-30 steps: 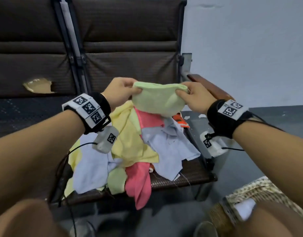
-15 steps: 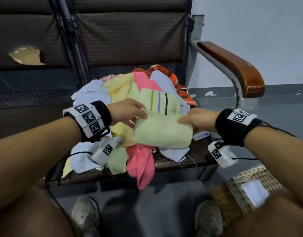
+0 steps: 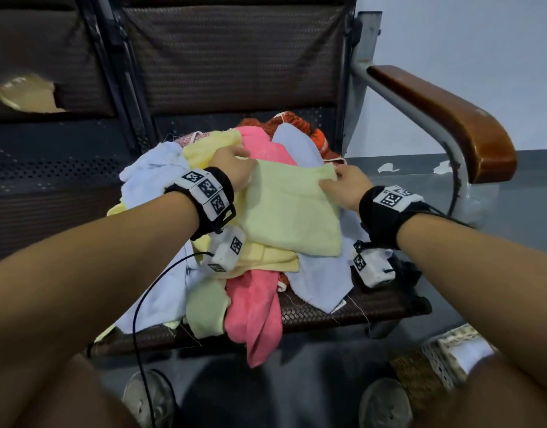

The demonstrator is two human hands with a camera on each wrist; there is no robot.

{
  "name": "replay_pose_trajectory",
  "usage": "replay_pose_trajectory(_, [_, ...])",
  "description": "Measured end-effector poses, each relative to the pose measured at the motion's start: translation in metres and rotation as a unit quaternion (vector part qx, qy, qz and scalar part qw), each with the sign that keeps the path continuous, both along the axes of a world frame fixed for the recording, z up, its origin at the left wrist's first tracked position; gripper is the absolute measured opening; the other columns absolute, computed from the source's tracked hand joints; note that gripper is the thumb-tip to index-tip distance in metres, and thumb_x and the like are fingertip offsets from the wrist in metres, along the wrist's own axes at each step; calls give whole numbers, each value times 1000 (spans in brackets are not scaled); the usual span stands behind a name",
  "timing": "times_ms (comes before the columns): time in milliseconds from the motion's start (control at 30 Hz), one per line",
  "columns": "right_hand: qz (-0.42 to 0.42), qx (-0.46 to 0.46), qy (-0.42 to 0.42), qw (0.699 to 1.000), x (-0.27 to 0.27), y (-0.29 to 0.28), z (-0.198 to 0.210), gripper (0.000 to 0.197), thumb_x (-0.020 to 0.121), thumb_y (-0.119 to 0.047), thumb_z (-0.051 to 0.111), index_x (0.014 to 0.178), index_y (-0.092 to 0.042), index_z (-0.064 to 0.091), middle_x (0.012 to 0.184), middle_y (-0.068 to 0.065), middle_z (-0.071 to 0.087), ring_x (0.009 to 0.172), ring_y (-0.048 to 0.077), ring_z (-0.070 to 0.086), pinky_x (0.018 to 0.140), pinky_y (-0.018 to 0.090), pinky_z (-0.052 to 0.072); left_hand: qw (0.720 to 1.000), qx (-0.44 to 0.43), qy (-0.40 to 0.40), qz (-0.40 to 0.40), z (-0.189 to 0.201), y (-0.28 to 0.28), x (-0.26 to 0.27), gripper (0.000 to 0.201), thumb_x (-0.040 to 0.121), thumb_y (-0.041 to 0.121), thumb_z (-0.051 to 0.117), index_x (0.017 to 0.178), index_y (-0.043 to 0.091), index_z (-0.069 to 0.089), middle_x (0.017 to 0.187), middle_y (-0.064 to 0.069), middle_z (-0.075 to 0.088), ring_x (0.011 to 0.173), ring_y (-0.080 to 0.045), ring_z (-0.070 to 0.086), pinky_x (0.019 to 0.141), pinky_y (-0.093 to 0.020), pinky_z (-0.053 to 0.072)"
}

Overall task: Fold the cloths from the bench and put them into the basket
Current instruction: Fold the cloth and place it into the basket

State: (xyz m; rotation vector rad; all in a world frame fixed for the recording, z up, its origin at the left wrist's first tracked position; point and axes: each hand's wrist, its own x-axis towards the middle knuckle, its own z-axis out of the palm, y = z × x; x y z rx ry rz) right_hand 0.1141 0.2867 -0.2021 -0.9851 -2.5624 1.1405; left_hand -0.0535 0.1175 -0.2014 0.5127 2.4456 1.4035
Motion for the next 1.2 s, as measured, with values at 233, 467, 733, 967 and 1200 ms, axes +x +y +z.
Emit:
replay_pose_trajectory(233, [81,160,60,982,36,-28,-1,45,83,-28,69,122,-20,50,110,2,59,97,21,58,88,43,51,976,50,45,-205,10,-48,52,9,82,15,76,89,19,73,89,3,76,84,-12,71,86,-31,56])
replay_pose_trajectory(467, [284,222,-93,928,74,-54,-28,68,88,-34,70,146,-11,43,140,10,47,127,25,47,108,37,38,917,-159,209,-299,-16,-80,65,62,74,16,77,133,24,60,131,2,63,116,-17,59,93,-21,41])
replay_pose_trajectory(733, [216,232,-31,948,80,-48,-11,25,99,-16,48,117,-10,64,91,6,68,89,32,61,70,26,32,935,-99,246,-235,-5,-80,67,24,81,23,61,103,17,71,91,-3,72,84,-24,64,78,-40,52])
replay_pose_trajectory(967, [159,-34,38,986,82,-41,6,23,101,-9,44,91,4,62,85,11,54,80,22,50,77,37,38,980,-19,70,-185,4,-74,65,35,78,39,54,85,6,62,72,-6,58,69,-22,52,69,-42,45])
replay_pose_trajectory(1200, [97,-117,-7,988,65,-39,-7,41,92,-40,67,106,-1,66,93,9,67,82,19,62,76,35,49,991,-99,68,-65,-11,-62,57,36,92,57,54,97,22,62,95,0,66,89,-23,63,74,-34,48])
